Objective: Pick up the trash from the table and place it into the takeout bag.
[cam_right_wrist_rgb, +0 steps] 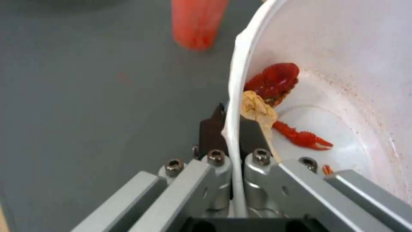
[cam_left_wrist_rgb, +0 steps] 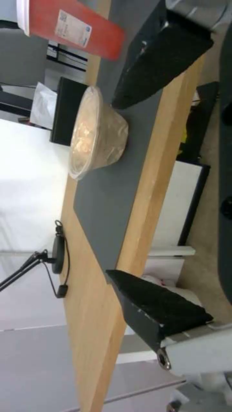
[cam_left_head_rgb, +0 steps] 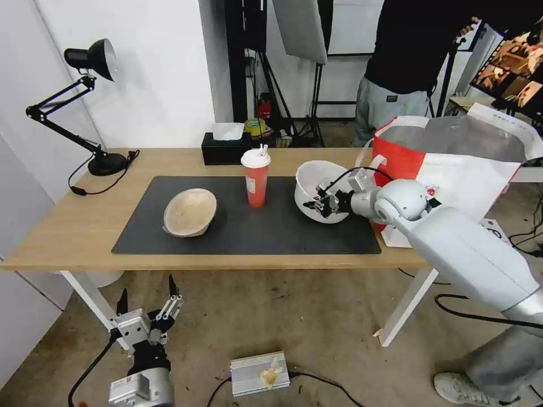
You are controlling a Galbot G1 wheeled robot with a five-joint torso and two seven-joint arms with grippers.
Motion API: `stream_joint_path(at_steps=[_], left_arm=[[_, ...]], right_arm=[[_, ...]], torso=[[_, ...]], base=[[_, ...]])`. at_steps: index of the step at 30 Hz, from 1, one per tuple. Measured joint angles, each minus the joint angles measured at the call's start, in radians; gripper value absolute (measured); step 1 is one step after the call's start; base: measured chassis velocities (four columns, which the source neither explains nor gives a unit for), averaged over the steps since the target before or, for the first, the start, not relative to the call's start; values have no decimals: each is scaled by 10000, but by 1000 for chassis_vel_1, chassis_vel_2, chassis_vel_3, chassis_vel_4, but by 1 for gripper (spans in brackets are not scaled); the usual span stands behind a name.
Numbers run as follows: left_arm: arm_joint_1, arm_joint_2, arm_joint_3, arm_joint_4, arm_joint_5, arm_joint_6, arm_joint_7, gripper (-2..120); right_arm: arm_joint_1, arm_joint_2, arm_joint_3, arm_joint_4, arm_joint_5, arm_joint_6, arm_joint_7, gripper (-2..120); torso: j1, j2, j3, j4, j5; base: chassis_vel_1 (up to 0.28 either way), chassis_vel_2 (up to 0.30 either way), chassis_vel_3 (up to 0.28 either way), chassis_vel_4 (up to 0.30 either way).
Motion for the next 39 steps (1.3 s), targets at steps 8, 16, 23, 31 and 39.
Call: stream_joint_path(at_steps=[8,16,23,31,39], left_arm=[[20,-5,10,1,57,-55,-14,100],[112,-8,-12,-152,123,-60,-26,100],[167,-10,-51,-234,169,-69,-39,100],[203,-10,-69,-273,195,-96,-61,100],[268,-10,-80,-299,213,-113,-97,100]], right_arm=[[238,69,-29,327,832,69,228,0],[531,-130,64,988,1568,-52,422,0],[810,-451,225,1422,2015,-89,502,0],[1143,-817,319,1951,2353,-121,735,0],[1399,-1051,492,2512,2724,-198,1008,0]], torso=[[0,1,0,0,-1],[0,0,0,0,-1],[0,0,0,0,0],[0,0,0,0,0],[0,0,0,0,-1]], base=[[0,0,0,0],[0,0,0,0],[0,0,0,0],[0,0,0,0],[0,0,0,0]])
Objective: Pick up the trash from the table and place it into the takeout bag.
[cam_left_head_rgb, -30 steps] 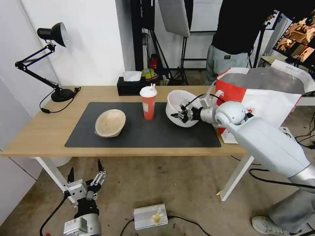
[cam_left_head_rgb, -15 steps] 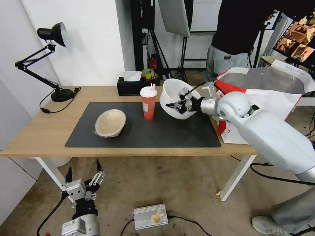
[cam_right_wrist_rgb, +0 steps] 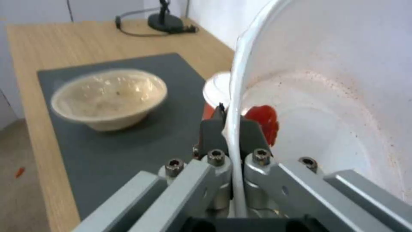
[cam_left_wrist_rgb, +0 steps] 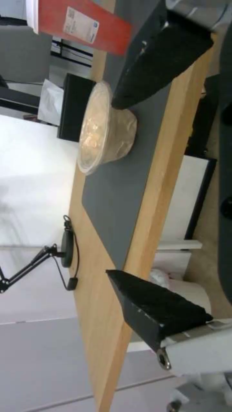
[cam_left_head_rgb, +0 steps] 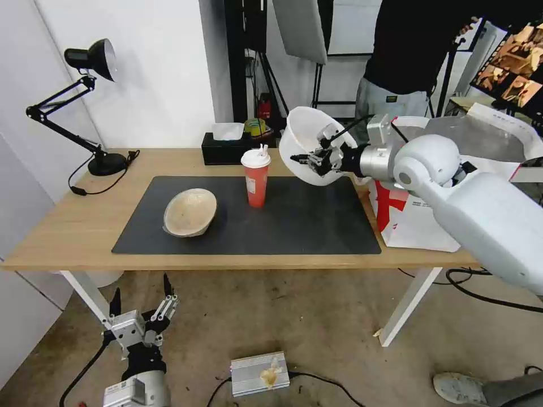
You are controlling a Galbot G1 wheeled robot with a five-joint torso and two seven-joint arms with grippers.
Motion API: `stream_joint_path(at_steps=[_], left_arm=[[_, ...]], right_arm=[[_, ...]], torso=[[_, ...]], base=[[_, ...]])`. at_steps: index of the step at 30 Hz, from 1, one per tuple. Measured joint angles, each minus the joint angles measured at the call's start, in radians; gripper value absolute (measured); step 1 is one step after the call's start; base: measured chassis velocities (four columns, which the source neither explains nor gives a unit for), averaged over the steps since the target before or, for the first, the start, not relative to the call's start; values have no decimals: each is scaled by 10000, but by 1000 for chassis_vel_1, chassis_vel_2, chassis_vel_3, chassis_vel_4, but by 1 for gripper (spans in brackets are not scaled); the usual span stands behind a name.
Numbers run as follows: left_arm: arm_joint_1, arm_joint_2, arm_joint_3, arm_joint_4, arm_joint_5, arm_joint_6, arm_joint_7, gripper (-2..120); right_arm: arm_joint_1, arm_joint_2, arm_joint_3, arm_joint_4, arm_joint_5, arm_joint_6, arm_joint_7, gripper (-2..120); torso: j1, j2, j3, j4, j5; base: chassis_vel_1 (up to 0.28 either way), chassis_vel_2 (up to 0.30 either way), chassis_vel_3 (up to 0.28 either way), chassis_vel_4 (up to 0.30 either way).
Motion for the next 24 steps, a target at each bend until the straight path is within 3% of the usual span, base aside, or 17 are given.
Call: stream_joint_path(at_steps=[15,24], left_arm=[[128,4,-10,-127,3,-55,-1,100],[144,3,9,-136,8,-89,-1,100]], right_arm=[[1347,-393,168,143,967,-208,329,0],[1232,-618,637,-51,989,-240,337,0]], torso=[[0,0,0,0,0],[0,0,0,0,3]], base=[[0,0,0,0],[0,0,0,0]])
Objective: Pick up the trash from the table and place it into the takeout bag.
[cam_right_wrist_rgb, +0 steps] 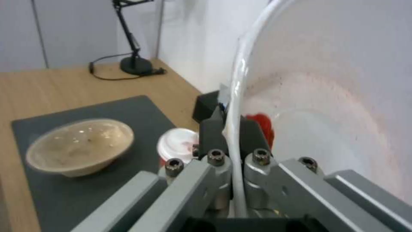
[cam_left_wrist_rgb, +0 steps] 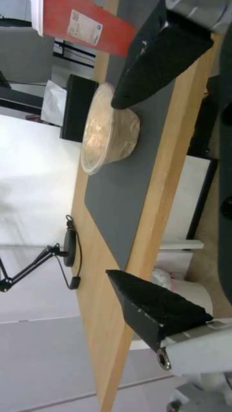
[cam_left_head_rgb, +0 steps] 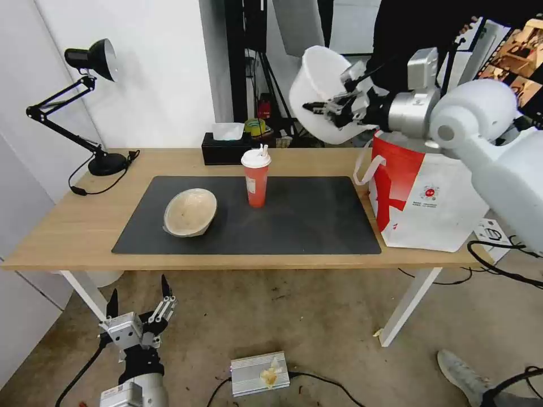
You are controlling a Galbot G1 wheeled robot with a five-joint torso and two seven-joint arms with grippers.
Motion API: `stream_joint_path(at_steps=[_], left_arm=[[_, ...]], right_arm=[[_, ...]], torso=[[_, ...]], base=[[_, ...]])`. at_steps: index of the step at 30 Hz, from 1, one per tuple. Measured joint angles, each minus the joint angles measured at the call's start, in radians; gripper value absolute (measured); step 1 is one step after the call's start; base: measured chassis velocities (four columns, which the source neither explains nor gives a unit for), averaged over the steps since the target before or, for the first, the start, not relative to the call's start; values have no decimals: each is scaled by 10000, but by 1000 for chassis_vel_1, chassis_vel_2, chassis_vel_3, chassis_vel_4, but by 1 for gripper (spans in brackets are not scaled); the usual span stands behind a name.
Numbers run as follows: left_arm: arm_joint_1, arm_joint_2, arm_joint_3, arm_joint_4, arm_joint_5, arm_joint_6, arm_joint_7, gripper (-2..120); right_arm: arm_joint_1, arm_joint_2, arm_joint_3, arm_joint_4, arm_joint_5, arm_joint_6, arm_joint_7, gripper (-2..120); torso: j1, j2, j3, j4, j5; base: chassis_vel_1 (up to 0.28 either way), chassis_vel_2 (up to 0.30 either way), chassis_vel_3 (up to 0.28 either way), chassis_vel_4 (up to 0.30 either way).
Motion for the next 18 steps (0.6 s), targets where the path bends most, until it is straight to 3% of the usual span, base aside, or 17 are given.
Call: stream_joint_path(at_steps=[18], left_arm=[[-19,2,92,49,6,-169,-6,100]], right_arm=[[-648,-1051,996,-890,-299,159,-232,0]], torso=[[0,0,0,-1,-1]], base=[[0,0,0,0]])
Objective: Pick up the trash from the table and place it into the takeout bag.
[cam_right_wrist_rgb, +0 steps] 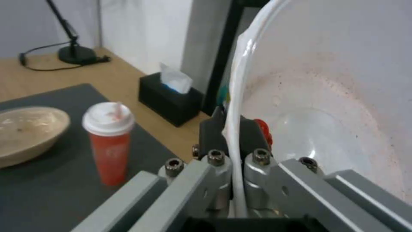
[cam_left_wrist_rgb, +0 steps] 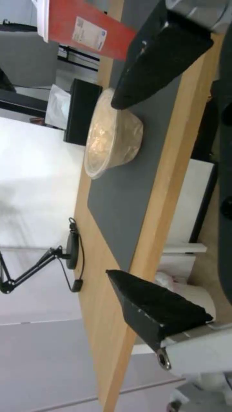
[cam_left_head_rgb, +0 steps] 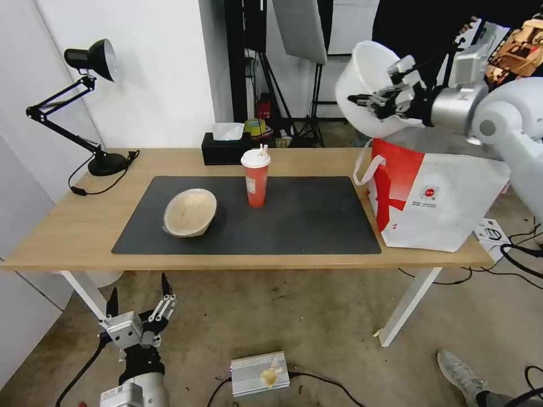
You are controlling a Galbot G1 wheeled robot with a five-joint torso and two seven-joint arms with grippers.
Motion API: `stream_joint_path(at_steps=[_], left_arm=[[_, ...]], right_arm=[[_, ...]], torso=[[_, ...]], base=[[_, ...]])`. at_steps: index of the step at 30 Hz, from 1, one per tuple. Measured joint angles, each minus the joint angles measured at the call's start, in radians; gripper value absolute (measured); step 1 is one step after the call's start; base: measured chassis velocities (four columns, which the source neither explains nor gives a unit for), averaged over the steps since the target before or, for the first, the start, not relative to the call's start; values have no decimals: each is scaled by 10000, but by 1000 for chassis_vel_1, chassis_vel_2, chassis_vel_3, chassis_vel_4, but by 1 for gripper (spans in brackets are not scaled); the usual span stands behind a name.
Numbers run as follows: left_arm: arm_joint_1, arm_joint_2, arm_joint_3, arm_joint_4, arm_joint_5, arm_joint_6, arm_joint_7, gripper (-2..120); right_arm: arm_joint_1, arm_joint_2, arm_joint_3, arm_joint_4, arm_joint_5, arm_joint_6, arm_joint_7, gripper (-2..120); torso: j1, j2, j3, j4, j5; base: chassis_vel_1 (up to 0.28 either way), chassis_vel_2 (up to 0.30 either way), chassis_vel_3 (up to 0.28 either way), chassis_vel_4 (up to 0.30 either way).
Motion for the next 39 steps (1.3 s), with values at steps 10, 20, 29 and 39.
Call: stream_joint_path(at_steps=[10,20,29,39], left_arm=[[-14,7,32,41,-14,-23,0,100],[-11,12,81,77,-18,-38,7,100],[121,8,72,18,-7,-86,7,100],[270,5,8,-103,69,-161,6,100]], right_arm=[[-433,-453,428,-400,-154,100,-6,0],[-973,-454,631,-1008,-424,272,-50,0],[-1874,-233,1091,-1536,-802,406,-73,0],[-3023,226,1687,-1447,-940,405,-32,0]], torso=[[0,-1,0,0,-1],[0,-1,0,3,-2],[0,0,0,0,-1],[0,0,0,2,-3]], base=[[0,0,0,0],[0,0,0,0],[0,0,0,0],[0,0,0,0]])
